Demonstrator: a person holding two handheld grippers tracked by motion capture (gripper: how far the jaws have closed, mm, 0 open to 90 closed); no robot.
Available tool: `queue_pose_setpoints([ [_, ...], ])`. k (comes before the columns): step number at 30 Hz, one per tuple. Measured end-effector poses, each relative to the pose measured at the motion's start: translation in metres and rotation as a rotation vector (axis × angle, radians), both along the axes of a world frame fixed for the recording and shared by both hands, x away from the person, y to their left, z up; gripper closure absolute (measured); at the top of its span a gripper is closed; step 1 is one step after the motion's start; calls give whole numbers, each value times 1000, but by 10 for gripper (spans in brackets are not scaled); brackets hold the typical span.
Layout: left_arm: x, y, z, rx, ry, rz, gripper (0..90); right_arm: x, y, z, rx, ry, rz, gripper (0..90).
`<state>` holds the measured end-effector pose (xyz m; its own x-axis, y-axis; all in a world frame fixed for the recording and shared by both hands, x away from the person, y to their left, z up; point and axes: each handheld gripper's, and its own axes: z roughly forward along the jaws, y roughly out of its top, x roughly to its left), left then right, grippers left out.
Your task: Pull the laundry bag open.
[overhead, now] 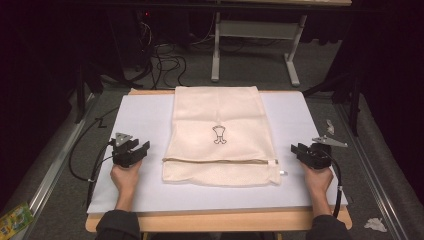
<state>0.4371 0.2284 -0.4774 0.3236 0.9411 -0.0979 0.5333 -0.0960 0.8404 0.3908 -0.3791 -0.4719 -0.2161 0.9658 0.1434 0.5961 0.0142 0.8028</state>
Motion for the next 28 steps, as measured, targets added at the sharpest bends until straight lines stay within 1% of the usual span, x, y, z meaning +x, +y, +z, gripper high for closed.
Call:
queue_pose_setpoints([
  [3, 0, -1, -2, 12, -3, 1, 505, 0, 0, -3, -4, 2, -3, 623],
  [6, 0, -2, -5, 21, -2, 2, 502, 0, 1, -4, -6, 0, -4, 613],
  [10, -1, -2, -5, 22, -9, -2, 492, 0, 1, -4, -11, 0, -7, 602],
  [11, -1, -3, -5, 23, -11, -2, 487, 0, 1, -5, -28, -8, 4, 599],
  [14, -2, -3, -6, 26, -16, -9, 479, -1, 4, -5, -41, -4, -4, 577],
  [16, -3, -3, -6, 29, -17, -12, 474, -1, 5, -5, -49, -9, -7, 568],
  [19, -4, -4, -6, 36, -24, -17, 468, -1, 4, -5, -40, -7, -12, 553],
  [22, -4, -5, -6, 38, -20, -21, 463, -2, 2, -5, -25, -14, -18, 540],
  [25, -4, -4, -6, 34, -11, -22, 457, -1, 1, -6, -26, -18, -16, 529],
  [27, -4, -4, -6, 34, -10, -24, 452, -1, 1, -6, -26, -17, -16, 521],
  [28, -3, -4, -6, 34, -8, -23, 449, -2, 1, -5, -17, -12, -22, 517],
])
